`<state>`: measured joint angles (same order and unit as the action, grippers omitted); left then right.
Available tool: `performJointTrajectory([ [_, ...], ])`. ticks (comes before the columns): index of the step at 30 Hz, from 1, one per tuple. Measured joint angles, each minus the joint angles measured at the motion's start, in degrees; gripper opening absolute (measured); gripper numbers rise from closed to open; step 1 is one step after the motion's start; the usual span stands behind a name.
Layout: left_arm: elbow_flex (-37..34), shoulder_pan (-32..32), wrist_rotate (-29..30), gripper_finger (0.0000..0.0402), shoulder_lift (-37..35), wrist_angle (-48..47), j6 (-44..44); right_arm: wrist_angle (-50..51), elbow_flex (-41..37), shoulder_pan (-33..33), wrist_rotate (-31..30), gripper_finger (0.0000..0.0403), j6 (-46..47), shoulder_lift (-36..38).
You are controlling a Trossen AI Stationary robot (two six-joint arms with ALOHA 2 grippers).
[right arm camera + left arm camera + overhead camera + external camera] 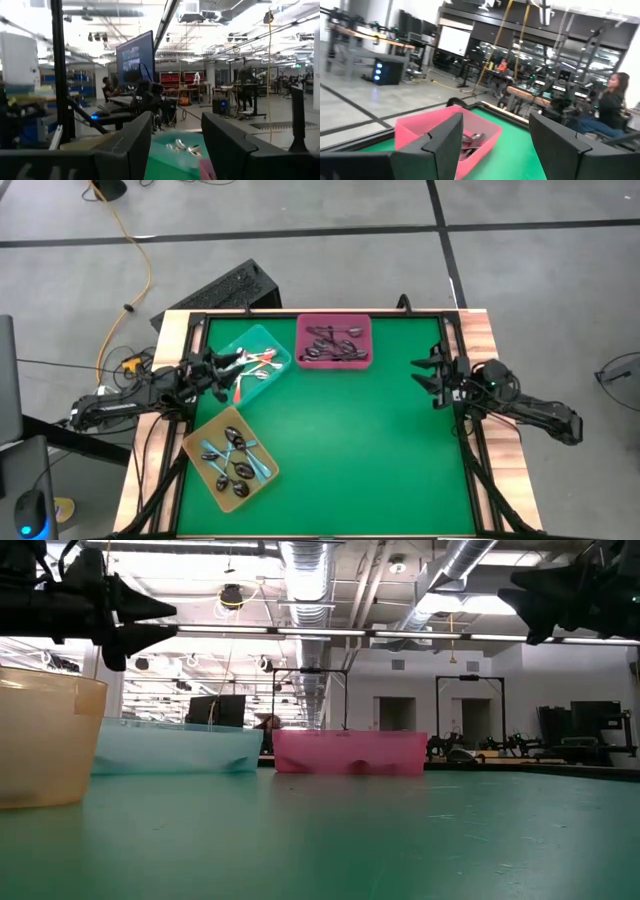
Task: Sort silverware by color (type)
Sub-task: Return to Home Position
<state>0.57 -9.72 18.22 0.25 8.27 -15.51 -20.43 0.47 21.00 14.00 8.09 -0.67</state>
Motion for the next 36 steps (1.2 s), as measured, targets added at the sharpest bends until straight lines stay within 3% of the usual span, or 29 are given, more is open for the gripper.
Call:
performJointTrajectory([
  [6, 0.0, 0.0, 5.0, 0.0212, 0.0, -0.7, -0.1, 1.2, 0.0, 0.0, -0.5, 0.0201, 3.9, 0.0],
  [26, 0.2, 0.0, 2.7, 0.0212, 0.5, -4.9, -2.5, 16.3, -0.1, 0.0, -0.4, 0.0201, 4.0, 0.0],
  [36, 0.2, 0.0, 2.7, 0.0212, 0.5, -5.0, -2.3, 17.0, -0.1, 0.0, -0.5, 0.0201, 4.0, -0.1],
])
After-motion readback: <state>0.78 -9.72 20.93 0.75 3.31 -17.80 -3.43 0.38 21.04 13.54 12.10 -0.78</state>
